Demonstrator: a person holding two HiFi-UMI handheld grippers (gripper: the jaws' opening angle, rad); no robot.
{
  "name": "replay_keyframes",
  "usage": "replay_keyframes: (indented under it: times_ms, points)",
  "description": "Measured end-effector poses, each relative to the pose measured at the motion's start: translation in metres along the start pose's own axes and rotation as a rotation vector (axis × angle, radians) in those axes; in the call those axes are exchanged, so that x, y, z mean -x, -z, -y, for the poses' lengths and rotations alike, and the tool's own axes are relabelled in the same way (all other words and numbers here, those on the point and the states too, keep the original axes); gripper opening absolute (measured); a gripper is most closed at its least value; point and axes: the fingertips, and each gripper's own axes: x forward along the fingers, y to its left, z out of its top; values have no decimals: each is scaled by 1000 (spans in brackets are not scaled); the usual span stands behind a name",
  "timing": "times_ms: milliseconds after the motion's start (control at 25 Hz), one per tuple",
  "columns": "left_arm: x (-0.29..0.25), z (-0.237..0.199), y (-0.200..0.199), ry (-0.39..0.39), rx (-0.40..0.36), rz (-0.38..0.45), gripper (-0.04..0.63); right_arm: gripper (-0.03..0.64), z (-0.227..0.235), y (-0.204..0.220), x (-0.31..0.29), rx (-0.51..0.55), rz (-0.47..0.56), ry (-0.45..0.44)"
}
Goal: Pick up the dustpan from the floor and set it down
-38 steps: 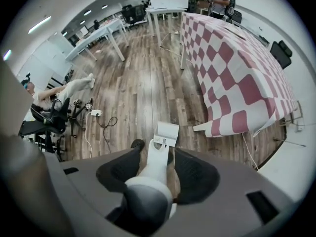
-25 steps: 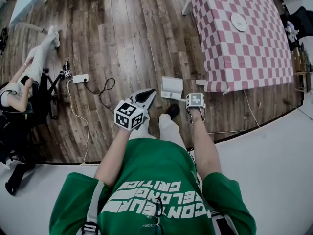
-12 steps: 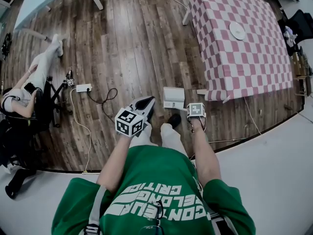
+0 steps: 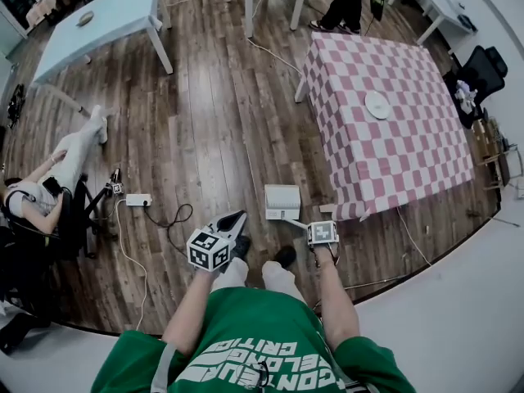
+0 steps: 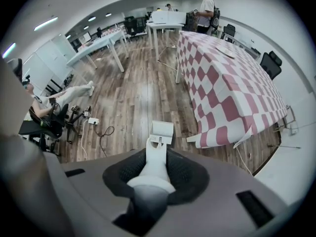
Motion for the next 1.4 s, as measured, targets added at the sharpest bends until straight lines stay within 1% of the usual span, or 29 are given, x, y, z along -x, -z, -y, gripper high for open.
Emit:
replay_keyframes:
  times_ms: [160, 360, 600, 840, 1160, 1400]
  points:
    - [3, -2, -13, -5, -18, 14, 3, 109, 2, -27, 31, 48, 95, -8]
    - [4, -5, -32, -24, -40, 44, 3, 109, 6, -56, 80, 109, 241, -17]
    - [3, -3, -59, -29, -81, 78, 3, 109, 7, -96, 147, 126, 432, -32]
    - [-7, 4, -80, -25, -119, 111, 3, 110, 11, -135, 213, 158, 599, -23]
    - [-18, 17, -97, -18, -150, 140, 3, 110, 18, -154, 272, 171, 746, -2]
    - [-22, 33, -107, -10, -178, 165, 3, 110, 26, -156, 295, 182, 796, 16]
